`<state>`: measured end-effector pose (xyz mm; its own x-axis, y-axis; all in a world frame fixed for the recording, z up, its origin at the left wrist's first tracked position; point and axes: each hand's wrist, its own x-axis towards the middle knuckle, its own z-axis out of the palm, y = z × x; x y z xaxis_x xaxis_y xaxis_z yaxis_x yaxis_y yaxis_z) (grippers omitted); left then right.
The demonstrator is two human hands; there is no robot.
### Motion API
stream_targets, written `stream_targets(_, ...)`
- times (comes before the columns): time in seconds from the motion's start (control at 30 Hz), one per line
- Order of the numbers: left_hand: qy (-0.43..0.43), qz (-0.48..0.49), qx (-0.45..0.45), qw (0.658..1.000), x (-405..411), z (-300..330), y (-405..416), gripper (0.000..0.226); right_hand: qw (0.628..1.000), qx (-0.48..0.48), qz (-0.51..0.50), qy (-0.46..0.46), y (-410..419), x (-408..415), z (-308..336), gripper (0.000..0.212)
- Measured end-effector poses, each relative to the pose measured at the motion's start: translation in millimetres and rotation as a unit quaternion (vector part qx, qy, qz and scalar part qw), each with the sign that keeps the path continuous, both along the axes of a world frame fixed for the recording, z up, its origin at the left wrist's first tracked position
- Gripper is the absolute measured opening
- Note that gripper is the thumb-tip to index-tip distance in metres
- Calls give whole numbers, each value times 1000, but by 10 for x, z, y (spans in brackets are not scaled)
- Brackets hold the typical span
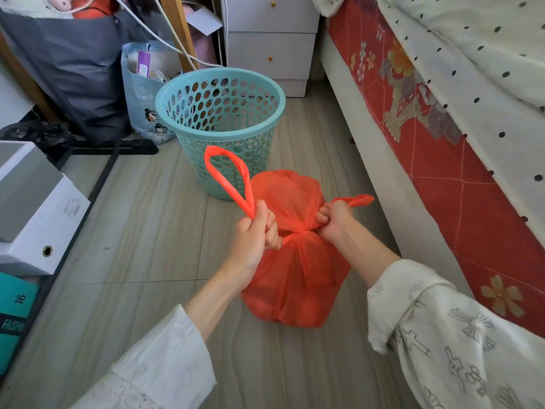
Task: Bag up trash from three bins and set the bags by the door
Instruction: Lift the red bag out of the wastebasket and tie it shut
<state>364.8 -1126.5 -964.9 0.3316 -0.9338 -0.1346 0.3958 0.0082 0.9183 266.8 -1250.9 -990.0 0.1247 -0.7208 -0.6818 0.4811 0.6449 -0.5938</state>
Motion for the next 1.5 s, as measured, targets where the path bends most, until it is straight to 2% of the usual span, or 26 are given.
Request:
stream_targets(0.1, -28, -15, 13, 999, -5, 130, 28, 44, 999, 7, 10, 31, -36, -25, 66, 40)
stream_targets(0.27, -66, -45, 23, 997, -4, 188, 82, 44, 994, 52, -69, 62, -98, -126, 34, 35)
stream_targets(0.37, -92, -46, 35, 994, -5, 178, 133, 46, 993, 65, -79, 55, -73, -132, -4, 34)
stream_targets(0.43, -105, -30, 37, 993, 56, 176, 151, 45, 997, 45, -45, 44, -50, -95, 10, 35)
stream_targets(0.5, -103, 3, 37, 994, 198, 154, 150, 43, 999, -14, 32, 40, -8, -40, 50, 39)
stream_targets(0.63, -68, 58, 75, 993, 455, -27, 173, 43, 976, -74, 198, 61, 172, -18, 78, 50)
stream_targets(0.77, -30, 57, 105, 992, 501, -133, 176, 40, 958, -128, 242, 92, 280, 68, 63, 49)
stream_targets(0.87, 41, 31, 113, 992, 526, -144, 160, 37, 944, -162, 261, 121, 314, 158, 60, 41)
stream_targets(0.93, 59, 23, 119, 991, 543, -153, 160, 36, 932, -158, 298, 136, 330, 190, 51, 32)
stream_targets(1.03, 36, 26, 133, 990, 583, -151, 167, 33, 930, -124, 324, 121, 338, 204, 39, 20)
stream_targets(1.13, -103, 43, 150, 982, 651, -161, 176, 34, 924, -132, 325, 150, 375, 193, -10, 23)
stream_targets(1.2, -202, 46, 151, 967, 671, -155, 188, 36, 891, -180, 361, 208, 425, 170, -73, 29)
stream_targets(1.23, -217, 39, 142, 965, 665, -131, 189, 37, 856, -218, 390, 262, 444, 160, -112, 33)
stream_targets(1.33, -173, -9, 90, 981, 600, -13, 167, 37, 704, -344, 462, 415, 515, 165, -135, 39)
stream_targets(1.4, -130, -12, 69, 989, 559, 62, 131, 33, 624, -396, 509, 441, 578, 202, -103, 32)
stream_targets(1.47, -73, 9, 59, 996, 564, 98, 86, 30, 575, -411, 564, 427, 658, 238, -71, 33)
stream_targets(1.5, -53, 20, 56, 997, 584, 92, 68, 29, 572, -406, 585, 407, 702, 245, -63, 31)
